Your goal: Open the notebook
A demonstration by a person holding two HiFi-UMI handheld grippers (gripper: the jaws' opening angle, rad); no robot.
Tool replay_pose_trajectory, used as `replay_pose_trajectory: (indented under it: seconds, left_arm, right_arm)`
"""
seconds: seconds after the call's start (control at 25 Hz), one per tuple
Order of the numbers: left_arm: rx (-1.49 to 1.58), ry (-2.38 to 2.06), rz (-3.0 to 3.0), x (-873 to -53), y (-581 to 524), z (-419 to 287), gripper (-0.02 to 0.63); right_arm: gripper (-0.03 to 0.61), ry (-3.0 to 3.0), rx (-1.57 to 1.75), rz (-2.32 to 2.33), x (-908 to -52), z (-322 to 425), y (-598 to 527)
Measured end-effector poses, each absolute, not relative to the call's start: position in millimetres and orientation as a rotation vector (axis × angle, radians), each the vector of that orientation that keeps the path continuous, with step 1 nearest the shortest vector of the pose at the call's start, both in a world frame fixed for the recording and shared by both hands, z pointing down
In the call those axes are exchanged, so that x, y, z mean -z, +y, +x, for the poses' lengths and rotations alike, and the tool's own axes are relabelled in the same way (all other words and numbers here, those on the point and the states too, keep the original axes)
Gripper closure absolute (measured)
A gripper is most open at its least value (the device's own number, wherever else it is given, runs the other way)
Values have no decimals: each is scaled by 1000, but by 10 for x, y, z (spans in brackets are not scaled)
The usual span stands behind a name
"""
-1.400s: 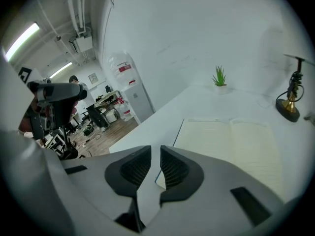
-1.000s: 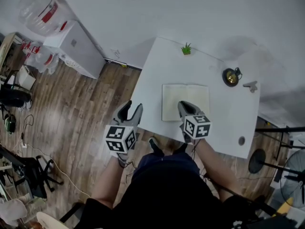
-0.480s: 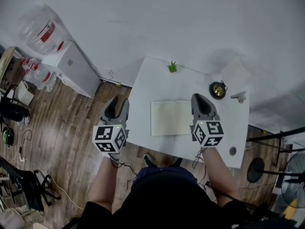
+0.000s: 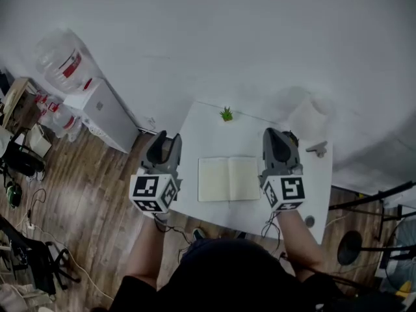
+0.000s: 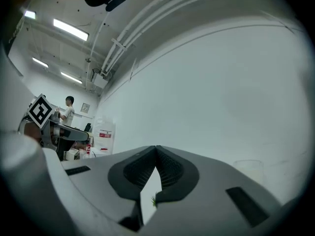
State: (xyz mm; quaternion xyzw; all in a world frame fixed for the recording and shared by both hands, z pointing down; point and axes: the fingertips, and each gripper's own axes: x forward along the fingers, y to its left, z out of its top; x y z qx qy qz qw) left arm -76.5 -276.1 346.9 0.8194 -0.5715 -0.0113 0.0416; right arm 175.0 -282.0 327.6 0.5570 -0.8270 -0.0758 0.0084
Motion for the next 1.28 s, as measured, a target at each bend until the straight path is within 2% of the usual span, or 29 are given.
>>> replay_pose_trajectory:
  seconds: [0.36,0.68,1.28]
  left_arm:
    - [62,-1769,2563,-3138,-2751,-479,472]
    - [19,-1749,2556,-3247,-2781,-370,476]
    - [-10,-1724,2557,-3328,-2756,-267,480]
  right_arm:
    - [572,-2602,393,1727,-2924,1892,-2812]
    - [572,-2559,452,1718,-2883,1891,-2811]
    - [573,-2577,401,1714,-2966,1960,-2807]
